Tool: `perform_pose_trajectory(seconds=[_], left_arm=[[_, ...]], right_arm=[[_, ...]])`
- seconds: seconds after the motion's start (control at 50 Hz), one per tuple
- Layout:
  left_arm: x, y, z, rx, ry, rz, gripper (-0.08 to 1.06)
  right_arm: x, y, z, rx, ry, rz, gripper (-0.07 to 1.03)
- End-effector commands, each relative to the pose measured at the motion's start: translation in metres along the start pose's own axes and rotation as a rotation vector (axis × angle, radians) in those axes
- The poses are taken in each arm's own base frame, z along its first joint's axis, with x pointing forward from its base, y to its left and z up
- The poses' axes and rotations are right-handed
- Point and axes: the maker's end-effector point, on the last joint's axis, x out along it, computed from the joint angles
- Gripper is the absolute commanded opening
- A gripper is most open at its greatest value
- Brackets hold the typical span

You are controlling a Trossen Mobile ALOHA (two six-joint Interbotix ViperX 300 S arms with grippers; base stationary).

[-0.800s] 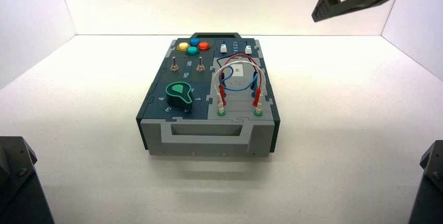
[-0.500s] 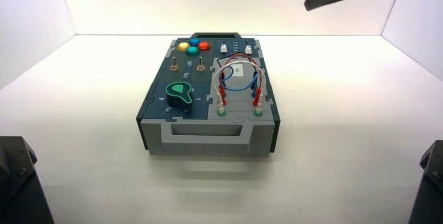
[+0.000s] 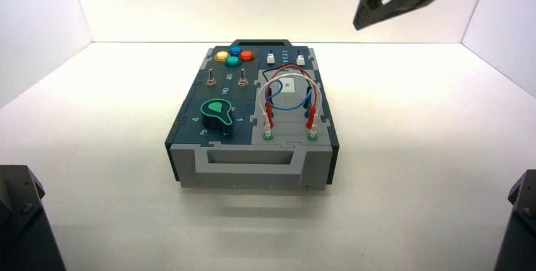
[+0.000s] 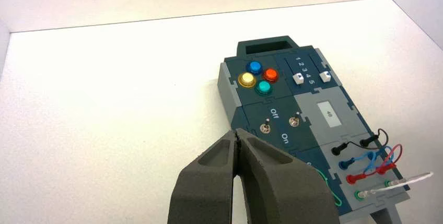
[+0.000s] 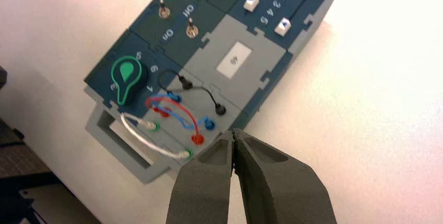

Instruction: Move the bottom slider to position 1.

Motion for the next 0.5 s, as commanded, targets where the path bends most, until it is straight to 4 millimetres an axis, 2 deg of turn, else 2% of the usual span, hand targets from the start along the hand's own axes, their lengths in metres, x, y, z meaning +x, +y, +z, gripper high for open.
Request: perform_pose_trajectory(seconds=[0.02, 0.26, 0.5], left_arm=[[0.002, 0.000, 0.004, -0.003, 0.003, 0.002, -0.03], [0.004, 0.001, 0.003, -0.004, 0.015, 0.003, -0.03], [0.004, 0.001, 0.003, -0.003, 0.014, 0.003, -0.03]], right_arm=[[0.000, 0.008, 0.032, -0.009, -0.035, 0.012, -0.02], [0.026, 0.014, 0.063, -0.025, 0.019, 0.002, -0.02], [0.063, 0.017, 0.067, -0.024, 0.104, -0.010, -0.02]])
